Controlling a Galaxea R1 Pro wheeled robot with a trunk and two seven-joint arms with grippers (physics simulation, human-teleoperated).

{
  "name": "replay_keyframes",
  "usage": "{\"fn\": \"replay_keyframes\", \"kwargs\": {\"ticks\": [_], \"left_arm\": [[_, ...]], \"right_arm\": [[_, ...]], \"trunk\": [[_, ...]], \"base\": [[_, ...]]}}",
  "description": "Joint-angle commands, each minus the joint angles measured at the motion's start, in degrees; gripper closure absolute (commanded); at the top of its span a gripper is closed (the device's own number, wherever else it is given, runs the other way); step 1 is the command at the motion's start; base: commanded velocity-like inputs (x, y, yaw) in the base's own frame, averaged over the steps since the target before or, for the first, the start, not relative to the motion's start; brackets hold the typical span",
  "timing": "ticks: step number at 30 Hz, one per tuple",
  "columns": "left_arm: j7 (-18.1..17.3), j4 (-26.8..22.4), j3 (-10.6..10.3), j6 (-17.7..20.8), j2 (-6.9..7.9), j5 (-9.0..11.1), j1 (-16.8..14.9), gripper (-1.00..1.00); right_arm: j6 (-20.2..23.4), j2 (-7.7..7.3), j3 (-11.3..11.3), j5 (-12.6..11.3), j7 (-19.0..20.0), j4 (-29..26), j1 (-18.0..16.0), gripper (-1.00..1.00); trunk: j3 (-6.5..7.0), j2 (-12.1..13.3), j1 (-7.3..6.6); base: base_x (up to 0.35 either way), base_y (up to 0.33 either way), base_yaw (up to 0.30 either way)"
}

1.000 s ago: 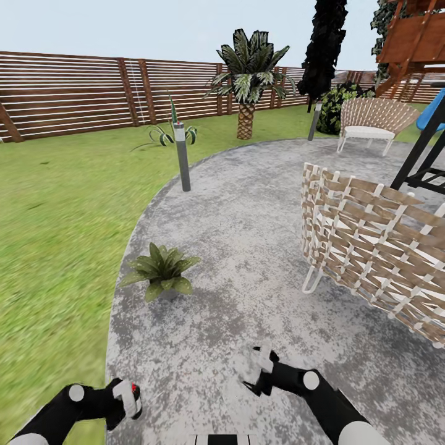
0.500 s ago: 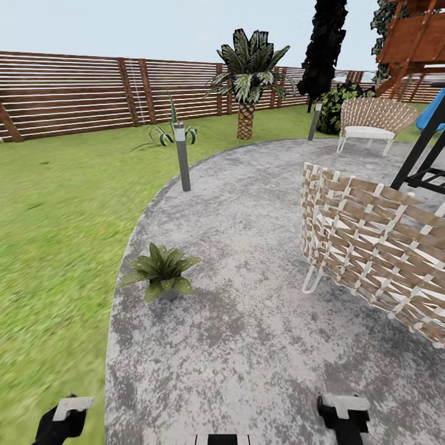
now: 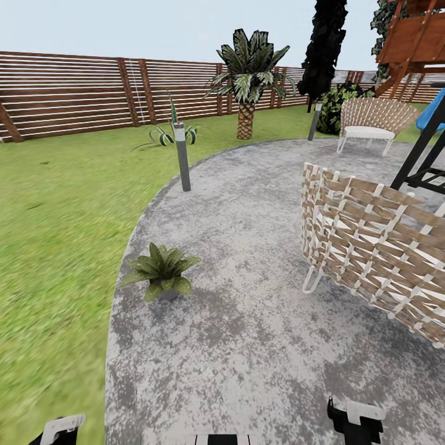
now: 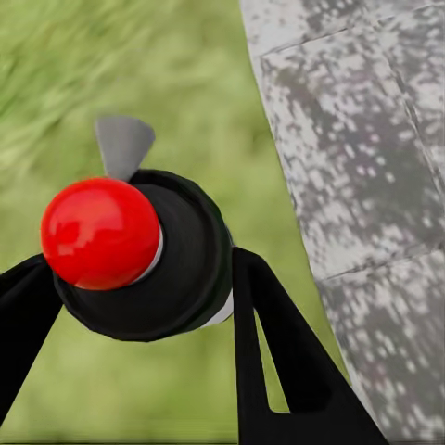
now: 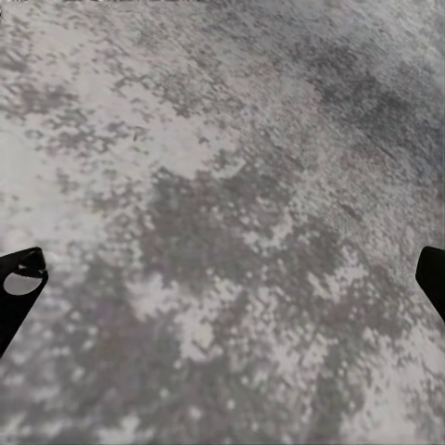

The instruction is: Pick up the pesticide atomizer in the garden and spray insectifuge to fully cover both potted plants in the garden.

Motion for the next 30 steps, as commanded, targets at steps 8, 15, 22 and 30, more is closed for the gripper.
{"fn": "replay_keyframes", "kwargs": {"ticks": [8,15,22,30], "left_arm": [[-0.4,1.5,0.4,-0.2,-0.01,-0.3,0.0,1.0],[-0.5,1.5,0.4,-0.3,-0.05,-0.2,0.0,1.0],[-0.4,1.5,0.6,-0.4,0.05,-0.2,0.0,1.0],[-0.5,1.5,0.5,-0.4,-0.02,-0.1,0.0,1.0]], "right_arm": [[0.1,0.32,-0.3,0.5,-0.2,0.6,0.1,-1.0],[0.3,3.54,-0.3,0.5,-0.2,1.0,1.6,-1.0],[0.3,4.6,-0.3,0.5,-0.3,1.0,2.2,-1.0],[0.3,4.62,-0.3,0.5,-0.3,1.0,2.2,-1.0]], "trunk": [[-0.04,0.0,-0.01],[-0.04,0.0,-0.01],[-0.04,0.0,-0.01],[-0.04,0.0,-0.01]], "base": [[0.0,0.0,0.0],[0.0,0.0,0.0],[0.0,0.0,0.0],[0.0,0.0,0.0]]}}
